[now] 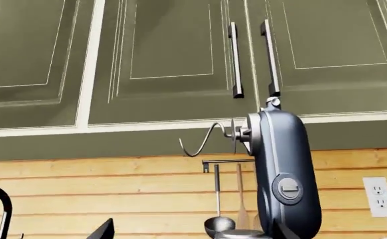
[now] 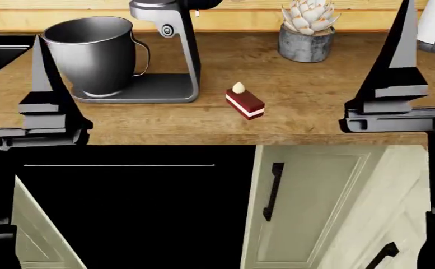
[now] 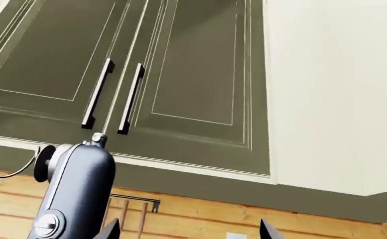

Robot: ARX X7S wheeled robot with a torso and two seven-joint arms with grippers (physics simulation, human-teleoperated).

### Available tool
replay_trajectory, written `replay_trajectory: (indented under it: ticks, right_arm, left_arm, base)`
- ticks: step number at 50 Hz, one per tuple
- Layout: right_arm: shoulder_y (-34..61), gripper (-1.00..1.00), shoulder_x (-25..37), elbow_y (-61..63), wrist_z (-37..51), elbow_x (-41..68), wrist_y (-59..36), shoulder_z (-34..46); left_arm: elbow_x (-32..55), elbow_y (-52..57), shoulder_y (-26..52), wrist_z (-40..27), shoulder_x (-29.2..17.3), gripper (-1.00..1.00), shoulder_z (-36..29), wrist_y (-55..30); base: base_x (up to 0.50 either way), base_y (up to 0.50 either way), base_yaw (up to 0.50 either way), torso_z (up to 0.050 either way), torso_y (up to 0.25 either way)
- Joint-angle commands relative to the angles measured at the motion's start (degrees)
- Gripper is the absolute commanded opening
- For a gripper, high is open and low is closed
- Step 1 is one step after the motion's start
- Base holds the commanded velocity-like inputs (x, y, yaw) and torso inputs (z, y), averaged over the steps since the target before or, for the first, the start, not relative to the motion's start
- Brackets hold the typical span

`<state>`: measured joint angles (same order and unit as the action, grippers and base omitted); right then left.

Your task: Place the cake in the stand mixer bowl.

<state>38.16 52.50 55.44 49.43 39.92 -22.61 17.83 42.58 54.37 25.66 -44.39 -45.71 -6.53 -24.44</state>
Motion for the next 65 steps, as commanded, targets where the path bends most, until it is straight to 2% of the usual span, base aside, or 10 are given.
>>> replay_trajectory:
  ticks: [1,7,40,49,55,65]
  right_arm:
    - [8.8,1.00,20.1,3.9,19.4,11.9,12.8,12.7]
    - [6.9,1.00,20.3,3.3,19.9,9.9,14.0,13.6]
    - [6.3,1.00,19.9,2.7,19.0,8.7,15.0,15.3]
    - [6.9,1.00,19.6,2.8,19.8,9.0,12.6,16.0]
    - [5.9,1.00,20.1,3.4,19.1,7.4,14.5,16.2]
    - [6.1,1.00,23.3,4.4,20.6,5.7,18.3,17.6]
  left_arm:
    - [11.5,5.5,6.9,-15.7,-16.0,1.00,-6.5,6.8]
    - [10.3,5.3,8.5,-16.6,-17.0,1.00,-11.1,8.4]
    - [9.6,4.5,10.5,-18.1,-19.0,1.00,-16.5,11.7]
    - [9.8,4.6,11.2,-18.5,-19.2,1.00,-17.1,11.7]
    - [9.6,4.4,11.1,-18.7,-19.4,1.00,-17.4,12.2]
    - [9.6,4.3,11.2,-19.0,-19.9,1.00,-17.8,12.8]
  base:
    - [0.00,0.18,0.00,0.000,0.000]
    - [0.00,0.50,0.00,0.000,0.000]
    - [0.00,0.50,0.00,0.000,0.000]
    - [0.00,0.03,0.00,0.000,0.000]
    - [0.02,0.00,0.00,0.000,0.000]
    - [0.47,0.00,0.00,0.000,0.000]
